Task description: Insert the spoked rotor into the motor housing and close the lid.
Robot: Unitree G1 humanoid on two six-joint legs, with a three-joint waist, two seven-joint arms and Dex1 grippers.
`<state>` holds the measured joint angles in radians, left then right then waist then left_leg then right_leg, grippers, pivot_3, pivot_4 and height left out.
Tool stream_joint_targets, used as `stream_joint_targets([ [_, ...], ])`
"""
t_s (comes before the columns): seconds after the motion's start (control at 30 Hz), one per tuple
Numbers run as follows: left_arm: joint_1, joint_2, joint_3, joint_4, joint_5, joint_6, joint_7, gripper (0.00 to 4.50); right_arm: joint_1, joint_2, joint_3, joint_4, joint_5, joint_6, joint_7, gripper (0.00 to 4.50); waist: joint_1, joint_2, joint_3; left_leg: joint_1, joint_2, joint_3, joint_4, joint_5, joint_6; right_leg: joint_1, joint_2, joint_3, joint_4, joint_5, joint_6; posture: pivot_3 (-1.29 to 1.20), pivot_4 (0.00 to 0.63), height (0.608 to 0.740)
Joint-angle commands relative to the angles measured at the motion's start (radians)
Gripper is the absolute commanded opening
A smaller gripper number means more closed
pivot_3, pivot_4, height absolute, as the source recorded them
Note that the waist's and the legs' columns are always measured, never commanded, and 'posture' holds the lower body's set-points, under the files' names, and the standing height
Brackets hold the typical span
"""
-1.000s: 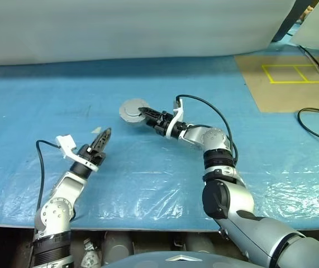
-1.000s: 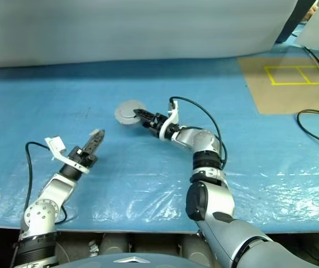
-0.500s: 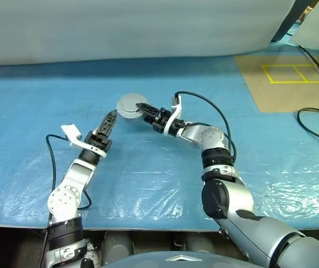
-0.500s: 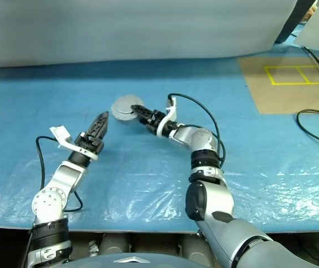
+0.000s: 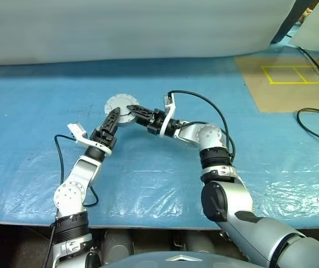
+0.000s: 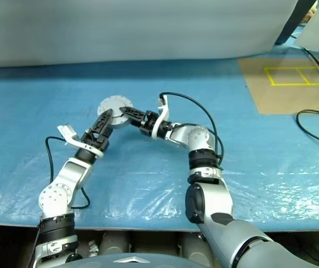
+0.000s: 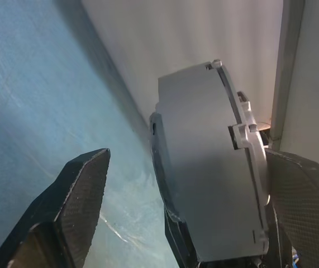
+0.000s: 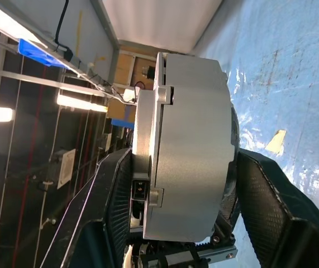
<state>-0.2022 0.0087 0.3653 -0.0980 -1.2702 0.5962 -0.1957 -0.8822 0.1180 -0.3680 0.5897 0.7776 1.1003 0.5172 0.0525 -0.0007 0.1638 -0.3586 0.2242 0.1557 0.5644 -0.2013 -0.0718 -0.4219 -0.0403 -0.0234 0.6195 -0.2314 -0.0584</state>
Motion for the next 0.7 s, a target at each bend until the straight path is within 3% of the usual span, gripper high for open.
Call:
stream_joint_targets([
  [0.03, -0.034, -0.015, 0.012, -0.021, -0.029, -0.019, 0.017, 4.45, 0.006, 0.049, 0.023, -0.069, 0.061, 0.011, 0.047, 2.38, 0.000, 0.000, 0.000, 0.000, 0.000, 0.000, 0.000, 0.000, 0.000, 0.000, 0.000, 0.000, 0.000, 0.000, 0.000, 0.00, 0.150, 0.740],
  [0.13, -0.049, -0.023, 0.017, -0.009, -0.037, -0.021, 0.014, 4.45, 0.015, 0.048, 0.044, -0.082, 0.061, 0.022, 0.055, 2.38, -0.001, 0.000, 0.000, -0.001, 0.000, -0.001, 0.001, 0.000, 0.000, 0.000, 0.000, 0.000, 0.000, 0.000, 0.000, 0.00, 0.150, 0.740],
  [0.33, -0.055, -0.030, 0.017, -0.003, -0.036, -0.033, 0.008, 2.65, 0.018, 0.045, 0.055, -0.084, 0.068, 0.017, 0.052, 2.38, 0.000, 0.000, 0.000, -0.002, -0.001, -0.003, 0.001, 0.000, 0.000, 0.000, 0.000, -0.001, 0.000, 0.000, 0.001, 0.00, 0.150, 0.740],
  [0.7, -0.060, -0.051, 0.012, -0.016, -0.032, -0.065, 0.042, 2.60, 0.020, 0.044, 0.070, -0.079, 0.057, -0.009, 0.054, 2.38, -0.001, 0.000, 0.000, -0.002, -0.001, -0.003, 0.002, 0.000, 0.000, 0.000, 0.000, -0.001, 0.001, 0.000, 0.001, 0.00, 0.150, 0.740],
])
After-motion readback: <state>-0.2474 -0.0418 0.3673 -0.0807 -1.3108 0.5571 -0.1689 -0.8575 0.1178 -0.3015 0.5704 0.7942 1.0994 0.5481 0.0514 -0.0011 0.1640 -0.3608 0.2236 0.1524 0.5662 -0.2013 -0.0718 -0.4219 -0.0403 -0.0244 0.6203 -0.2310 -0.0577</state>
